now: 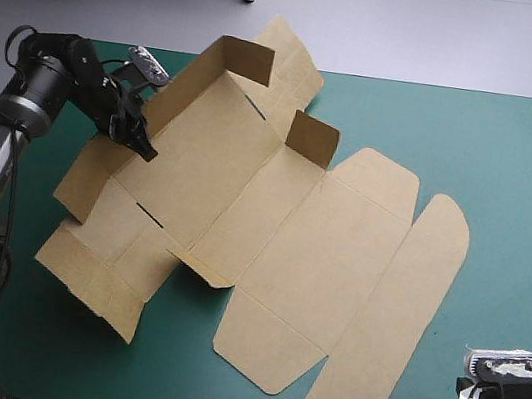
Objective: Fold the box
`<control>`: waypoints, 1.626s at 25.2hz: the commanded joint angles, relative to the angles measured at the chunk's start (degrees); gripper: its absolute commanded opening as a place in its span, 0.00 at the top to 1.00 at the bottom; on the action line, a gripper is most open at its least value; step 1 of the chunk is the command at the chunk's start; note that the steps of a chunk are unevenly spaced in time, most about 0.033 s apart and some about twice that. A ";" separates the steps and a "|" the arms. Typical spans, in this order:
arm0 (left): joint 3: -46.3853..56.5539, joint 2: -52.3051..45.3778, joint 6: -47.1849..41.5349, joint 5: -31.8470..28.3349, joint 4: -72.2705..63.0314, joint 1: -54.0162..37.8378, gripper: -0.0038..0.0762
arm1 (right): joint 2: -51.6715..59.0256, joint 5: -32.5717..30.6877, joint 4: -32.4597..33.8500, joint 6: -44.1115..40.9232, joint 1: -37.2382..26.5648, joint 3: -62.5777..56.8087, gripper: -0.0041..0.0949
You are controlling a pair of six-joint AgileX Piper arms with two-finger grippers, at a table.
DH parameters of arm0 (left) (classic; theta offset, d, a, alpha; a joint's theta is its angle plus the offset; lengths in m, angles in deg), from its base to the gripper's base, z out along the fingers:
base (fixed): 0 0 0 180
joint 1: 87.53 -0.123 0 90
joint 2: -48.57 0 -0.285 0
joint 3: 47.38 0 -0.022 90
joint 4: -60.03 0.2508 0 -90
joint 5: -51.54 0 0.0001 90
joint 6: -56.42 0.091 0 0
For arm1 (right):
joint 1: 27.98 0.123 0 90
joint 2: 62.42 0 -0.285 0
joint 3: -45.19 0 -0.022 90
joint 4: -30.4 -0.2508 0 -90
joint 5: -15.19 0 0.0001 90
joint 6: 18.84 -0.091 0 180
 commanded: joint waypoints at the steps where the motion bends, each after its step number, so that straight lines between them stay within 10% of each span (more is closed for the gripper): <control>1: -1.99 -3.24 2.86 -2.92 3.43 4.98 0.96 | -0.42 2.84 -0.64 0.23 -0.02 1.54 0.97; 15: -1.99 -3.24 4.09 -20.09 22.52 21.63 0.96 | -0.42 2.84 -0.64 0.23 -0.02 1.54 0.97; 27: -1.64 -3.24 2.53 -20.67 35.84 38.74 0.96 | -0.42 2.84 -0.64 0.23 -0.02 1.54 0.97; 41: 23.10 -7.41 -47.77 -27.65 81.47 53.57 0.96 | -0.42 2.84 -0.64 0.23 -0.02 1.54 0.97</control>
